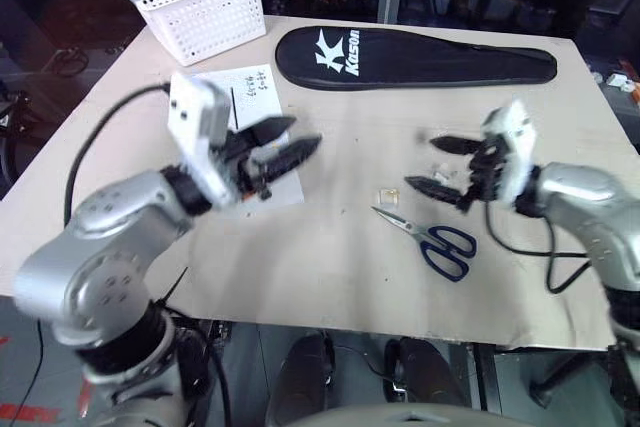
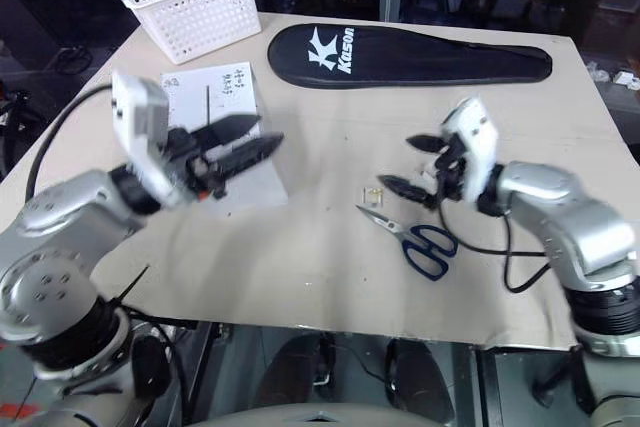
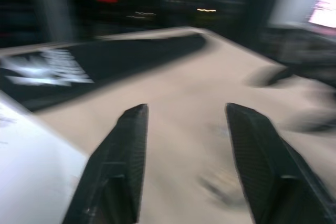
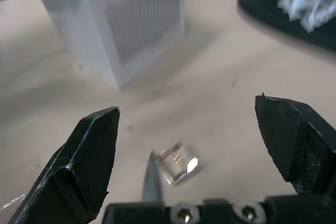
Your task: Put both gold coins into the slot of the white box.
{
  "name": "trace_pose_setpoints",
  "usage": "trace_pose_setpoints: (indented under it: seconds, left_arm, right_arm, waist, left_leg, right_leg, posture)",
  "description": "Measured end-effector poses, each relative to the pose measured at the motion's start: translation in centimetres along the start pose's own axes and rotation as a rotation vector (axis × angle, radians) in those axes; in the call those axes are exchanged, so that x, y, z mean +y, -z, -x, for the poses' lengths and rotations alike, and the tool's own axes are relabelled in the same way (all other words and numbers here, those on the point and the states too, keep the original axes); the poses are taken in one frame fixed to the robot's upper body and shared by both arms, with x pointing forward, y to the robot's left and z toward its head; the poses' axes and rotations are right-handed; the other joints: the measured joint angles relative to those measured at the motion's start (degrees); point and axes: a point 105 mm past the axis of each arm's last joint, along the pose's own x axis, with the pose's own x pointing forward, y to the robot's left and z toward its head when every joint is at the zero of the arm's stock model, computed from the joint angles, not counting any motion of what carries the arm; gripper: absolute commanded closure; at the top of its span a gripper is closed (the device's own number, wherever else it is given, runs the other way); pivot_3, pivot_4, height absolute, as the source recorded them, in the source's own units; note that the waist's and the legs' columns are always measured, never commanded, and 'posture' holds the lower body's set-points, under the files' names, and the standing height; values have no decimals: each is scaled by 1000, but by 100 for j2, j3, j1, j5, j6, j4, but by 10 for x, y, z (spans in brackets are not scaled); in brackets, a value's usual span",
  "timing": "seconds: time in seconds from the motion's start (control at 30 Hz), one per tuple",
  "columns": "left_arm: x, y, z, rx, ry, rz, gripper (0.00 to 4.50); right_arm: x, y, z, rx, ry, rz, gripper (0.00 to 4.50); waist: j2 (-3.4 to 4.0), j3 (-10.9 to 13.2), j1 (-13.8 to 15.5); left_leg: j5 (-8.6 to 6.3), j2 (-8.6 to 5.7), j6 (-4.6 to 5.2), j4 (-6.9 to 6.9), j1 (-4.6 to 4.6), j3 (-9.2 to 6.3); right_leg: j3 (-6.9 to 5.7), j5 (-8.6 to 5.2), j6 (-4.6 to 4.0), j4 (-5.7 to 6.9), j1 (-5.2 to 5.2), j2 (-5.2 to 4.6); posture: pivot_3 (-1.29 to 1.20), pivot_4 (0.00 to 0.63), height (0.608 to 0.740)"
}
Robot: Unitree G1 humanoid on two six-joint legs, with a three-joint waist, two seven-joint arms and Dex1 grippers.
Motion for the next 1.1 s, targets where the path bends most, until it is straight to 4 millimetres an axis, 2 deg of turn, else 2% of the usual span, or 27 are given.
trace_pose_setpoints:
  seconds: [0.1, 0.23, 0.27, 0.3, 0.43, 0.53, 0.93, 0.97, 1.03, 1.1]
  left_arm:
    - [-11, 22, 16, 103, 57, -13, 568]
    - [-23, 39, 23, 148, 126, 1, 568]
    - [-25, 41, 25, 159, 136, -6, 510]
    - [-27, 45, 26, 167, 147, -13, 510]
    - [-28, 48, 26, 167, 148, -43, 510]
    - [-30, 50, 25, 165, 155, -46, 510]
    - [-28, 53, 27, 159, 109, -63, 510]
    - [-28, 54, 27, 158, 112, -64, 510]
    - [-30, 55, 27, 159, 117, -64, 510]
    - [-29, 55, 27, 158, 112, -68, 510]
  right_arm:
    - [8, 18, -10, 63, 8, 17, 806]
    - [12, 25, -19, 89, -1, 48, 806]
    - [11, 25, -21, 91, -2, 50, 1336]
    - [8, 26, -23, 92, 2, 45, 1621]
    - [2, 25, -28, 103, 9, 65, 1621]
    - [0, 33, -31, 130, 5, 58, 2384]
    - [-2, 49, -38, 184, -3, 75, 2384]
    - [-3, 51, -39, 188, -4, 71, 2918]
    - [-4, 53, -40, 196, 5, 72, 3669]
    - [-5, 52, -40, 191, 7, 81, 3669]
  waist:
    - [3, -1, -6]
    - [1, -1, 11]
    - [2, -1, 4]
    - [2, -1, 0]
    - [2, -1, -1]
    - [2, -1, 1]
    - [3, 0, -11]
    - [4, 0, -10]
    - [4, 0, -9]
    - [4, 0, -10]
  left_leg:
    - [-1, 0, 1, -1, 5, 7]
    - [-14, 4, 25, 5, 7, 5]
    - [-14, 5, 25, 5, 9, 6]
    - [-14, 5, 26, 5, 10, 7]
    - [-15, 7, 26, 2, 8, 5]
    - [-15, 7, 26, -1, 5, 5]
    - [-15, 7, 26, -4, 7, 9]
    - [-15, 7, 26, -4, 7, 9]
    - [-15, 7, 26, -4, 6, 9]
    - [-15, 7, 26, -4, 7, 9]
  right_leg:
    - [2, -1, -1, 0, 1, -2]
    - [-1, -12, -22, 0, 1, -2]
    - [0, -11, -23, 0, 2, -2]
    - [0, -11, -23, 1, 2, -3]
    - [4, -12, -25, 0, 1, -2]
    - [6, -11, -24, -1, -2, -2]
    - [-5, -12, -23, -1, -3, 2]
    - [-6, -12, -23, -1, -3, 2]
    - [-6, -12, -23, -1, -3, 1]
    - [-6, -12, -23, -1, -3, 1]
  posture:
    - [0, 150, 740]
    - [0, 150, 740]
    - [0, 150, 740]
    - [0, 150, 740]
    - [0, 150, 740]
    - [0, 150, 740]
    - [0, 150, 740]
    - [0, 150, 740]
    - [0, 150, 740]
    - [0, 150, 740]
